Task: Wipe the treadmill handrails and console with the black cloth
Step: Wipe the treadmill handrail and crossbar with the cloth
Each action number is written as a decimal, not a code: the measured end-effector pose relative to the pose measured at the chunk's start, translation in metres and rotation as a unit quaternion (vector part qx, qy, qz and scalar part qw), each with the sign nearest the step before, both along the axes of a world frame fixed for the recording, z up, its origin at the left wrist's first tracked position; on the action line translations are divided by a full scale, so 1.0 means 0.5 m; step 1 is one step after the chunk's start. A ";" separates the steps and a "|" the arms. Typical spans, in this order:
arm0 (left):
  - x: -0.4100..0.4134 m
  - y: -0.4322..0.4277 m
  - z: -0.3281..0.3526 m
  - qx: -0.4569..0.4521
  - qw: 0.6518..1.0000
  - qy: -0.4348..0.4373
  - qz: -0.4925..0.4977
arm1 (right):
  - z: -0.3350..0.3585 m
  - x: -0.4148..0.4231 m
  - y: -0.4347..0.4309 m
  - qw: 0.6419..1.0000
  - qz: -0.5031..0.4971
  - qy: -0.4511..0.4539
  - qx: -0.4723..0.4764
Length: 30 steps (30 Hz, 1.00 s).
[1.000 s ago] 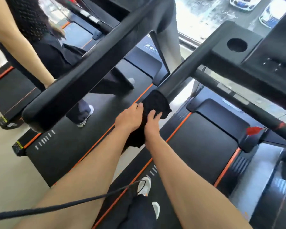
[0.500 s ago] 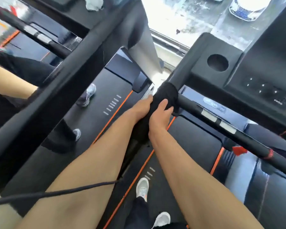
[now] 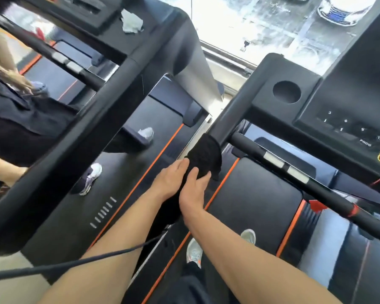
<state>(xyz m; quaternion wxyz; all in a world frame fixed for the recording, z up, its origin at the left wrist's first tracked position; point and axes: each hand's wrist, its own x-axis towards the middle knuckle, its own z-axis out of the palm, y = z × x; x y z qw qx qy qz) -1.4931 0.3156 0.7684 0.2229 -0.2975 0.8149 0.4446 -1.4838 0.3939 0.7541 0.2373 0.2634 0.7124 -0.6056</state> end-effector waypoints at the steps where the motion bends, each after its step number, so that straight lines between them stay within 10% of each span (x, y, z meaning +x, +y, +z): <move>1: -0.024 0.005 0.002 0.000 1.000 -0.005 0.004 | 0.004 -0.024 0.002 1.000 -0.014 -0.009 0.000; 10: -0.266 0.058 0.024 0.068 0.996 0.058 -0.014 | 0.008 -0.216 0.028 0.997 -0.078 -0.008 0.024; 15: -0.143 0.023 -0.008 -0.002 0.989 0.125 -0.075 | 0.029 -0.100 0.032 0.983 0.044 0.149 0.098; 22: -0.133 0.011 -0.037 0.030 0.989 0.145 -0.007 | 0.027 -0.158 0.054 0.783 0.297 0.331 0.434; 30: -0.400 0.076 -0.022 0.070 0.988 0.139 -0.025 | 0.040 -0.446 0.132 0.712 0.348 0.281 0.542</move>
